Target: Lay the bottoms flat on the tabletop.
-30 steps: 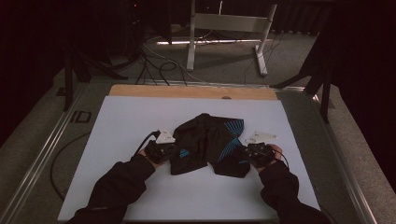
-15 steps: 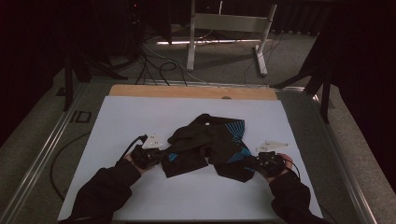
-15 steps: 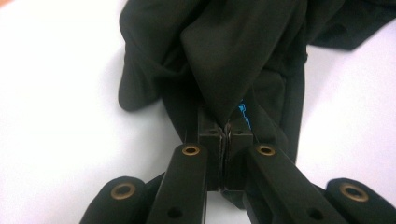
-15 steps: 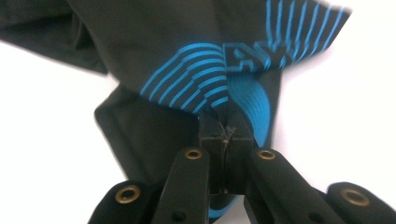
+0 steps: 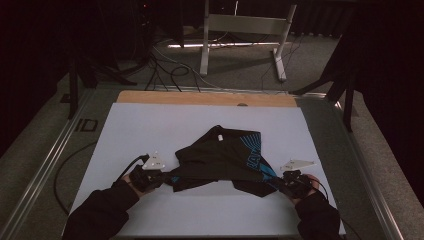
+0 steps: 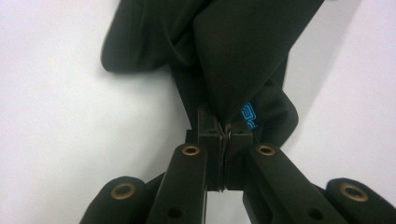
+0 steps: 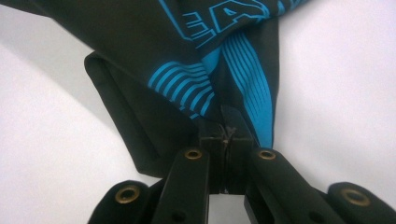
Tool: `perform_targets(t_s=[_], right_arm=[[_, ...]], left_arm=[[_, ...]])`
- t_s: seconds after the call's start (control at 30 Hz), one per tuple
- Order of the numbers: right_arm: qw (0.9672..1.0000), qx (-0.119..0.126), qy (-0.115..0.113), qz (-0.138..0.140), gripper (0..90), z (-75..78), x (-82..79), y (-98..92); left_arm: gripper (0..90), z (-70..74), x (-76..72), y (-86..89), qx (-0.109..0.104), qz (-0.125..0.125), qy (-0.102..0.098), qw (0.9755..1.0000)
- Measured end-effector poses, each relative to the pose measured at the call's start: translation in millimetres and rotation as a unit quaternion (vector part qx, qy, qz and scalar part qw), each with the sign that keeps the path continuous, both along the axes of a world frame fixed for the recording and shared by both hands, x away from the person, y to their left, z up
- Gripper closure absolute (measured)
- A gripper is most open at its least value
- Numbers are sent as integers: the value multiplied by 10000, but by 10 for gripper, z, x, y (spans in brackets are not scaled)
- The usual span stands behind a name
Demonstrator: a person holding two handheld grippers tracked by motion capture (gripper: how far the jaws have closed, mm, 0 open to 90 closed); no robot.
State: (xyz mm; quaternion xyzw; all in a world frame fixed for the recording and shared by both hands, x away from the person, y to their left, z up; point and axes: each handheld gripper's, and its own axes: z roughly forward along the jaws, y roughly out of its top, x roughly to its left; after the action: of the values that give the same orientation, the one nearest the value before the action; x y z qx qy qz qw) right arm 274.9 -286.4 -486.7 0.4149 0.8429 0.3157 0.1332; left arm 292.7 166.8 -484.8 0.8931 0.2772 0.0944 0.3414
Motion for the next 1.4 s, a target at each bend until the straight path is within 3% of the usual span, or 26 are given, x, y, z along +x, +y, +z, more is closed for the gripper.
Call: perform_targets(t_s=[0.13, 0.3, 0.5, 0.7, 0.97, 1.17, 1.27, 1.33, 1.4], right_arm=[[10000, 19, 57, -20, 894, -32, -48, -38], [9997, -163, 184, 18, 894, -80, -35, -9], [9995, -163, 282, 51, 893, -104, -21, -5], [9995, -129, 288, 63, 890, -106, -10, 2], [9998, -3, 195, 81, 881, -27, -35, 9], [9999, 71, 98, 81, 759, 33, -50, 15], [9995, 297, 127, 59, 613, 88, -46, 11], [9993, 357, 132, 45, 588, 103, -50, 13], [9990, 441, 25, 87, 448, 152, -68, 14]], left_arm=[[894, -65, -77, 38, 83, -118, 142, 9998], [893, -113, -66, 23, 194, -185, 241, 9993], [891, -168, -21, 0, 335, -193, 385, 9985], [888, -158, -2, 16, 196, -203, 427, 9987], [822, -73, -11, 46, -254, -246, 397, 9986], [745, -1, -27, 57, -482, -286, 354, 9978], [645, 36, -40, 57, -558, -303, 310, 9975], [612, 66, -52, 55, -590, -311, 280, 9974], [504, 104, -60, 55, -693, -351, 308, 9965]])
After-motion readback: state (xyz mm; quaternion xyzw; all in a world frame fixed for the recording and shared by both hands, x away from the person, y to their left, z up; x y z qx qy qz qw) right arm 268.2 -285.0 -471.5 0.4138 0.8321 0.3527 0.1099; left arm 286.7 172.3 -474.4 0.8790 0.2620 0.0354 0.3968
